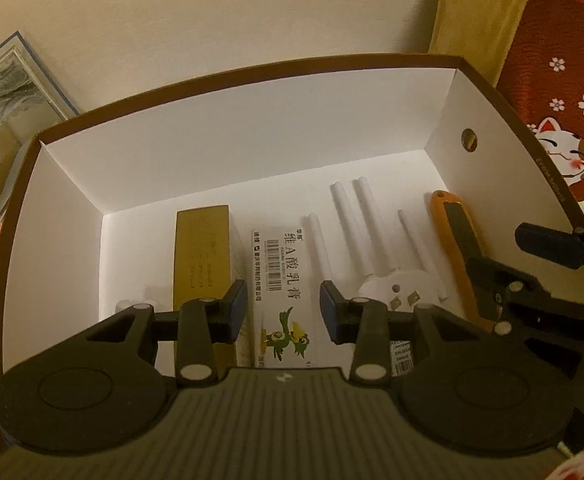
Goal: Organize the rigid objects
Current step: 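Lower the carton and knife into the box and open both tools, then withdraw both tools from the box back toward the remaining items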
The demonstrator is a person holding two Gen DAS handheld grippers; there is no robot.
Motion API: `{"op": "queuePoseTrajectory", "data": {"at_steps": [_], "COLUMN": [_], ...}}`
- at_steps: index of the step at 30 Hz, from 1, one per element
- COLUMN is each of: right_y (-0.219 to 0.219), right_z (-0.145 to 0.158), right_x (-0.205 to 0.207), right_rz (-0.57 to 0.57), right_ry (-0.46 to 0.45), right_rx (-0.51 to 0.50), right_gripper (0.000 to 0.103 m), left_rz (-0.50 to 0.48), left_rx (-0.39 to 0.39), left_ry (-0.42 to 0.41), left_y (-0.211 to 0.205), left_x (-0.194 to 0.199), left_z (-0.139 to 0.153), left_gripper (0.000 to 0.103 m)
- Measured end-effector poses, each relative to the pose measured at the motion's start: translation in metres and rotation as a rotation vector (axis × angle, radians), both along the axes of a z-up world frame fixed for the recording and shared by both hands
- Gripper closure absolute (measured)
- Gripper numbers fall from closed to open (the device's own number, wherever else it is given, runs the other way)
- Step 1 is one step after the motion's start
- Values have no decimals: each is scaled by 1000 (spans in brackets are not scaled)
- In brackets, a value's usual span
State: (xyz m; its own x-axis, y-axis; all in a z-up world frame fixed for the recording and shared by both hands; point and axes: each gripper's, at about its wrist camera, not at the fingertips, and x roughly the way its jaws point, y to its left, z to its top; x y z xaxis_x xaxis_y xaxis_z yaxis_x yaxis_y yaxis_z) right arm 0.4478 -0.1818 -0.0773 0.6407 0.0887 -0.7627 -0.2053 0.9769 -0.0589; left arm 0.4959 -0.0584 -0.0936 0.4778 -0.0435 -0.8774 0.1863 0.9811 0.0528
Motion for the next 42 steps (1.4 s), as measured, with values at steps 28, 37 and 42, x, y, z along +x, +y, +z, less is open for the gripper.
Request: {"op": "queuePoseTrajectory", "data": {"at_steps": [28, 37, 42], "right_y": [-29, -36, -37], "right_z": [50, 53, 55], "right_x": [-81, -132, -160], "right_rz": [-7, -44, -54], "right_ry": [-92, -72, -67], "right_rx": [249, 327, 340], "right_gripper": [49, 49, 49], "left_rz": [17, 25, 17], "left_rx": [-59, -67, -66], "left_ry": [-173, -189, -188], "left_y": [42, 50, 51], "left_x": [-85, -147, -179], "left_z": [75, 84, 86], "left_gripper": [62, 62, 58]}}
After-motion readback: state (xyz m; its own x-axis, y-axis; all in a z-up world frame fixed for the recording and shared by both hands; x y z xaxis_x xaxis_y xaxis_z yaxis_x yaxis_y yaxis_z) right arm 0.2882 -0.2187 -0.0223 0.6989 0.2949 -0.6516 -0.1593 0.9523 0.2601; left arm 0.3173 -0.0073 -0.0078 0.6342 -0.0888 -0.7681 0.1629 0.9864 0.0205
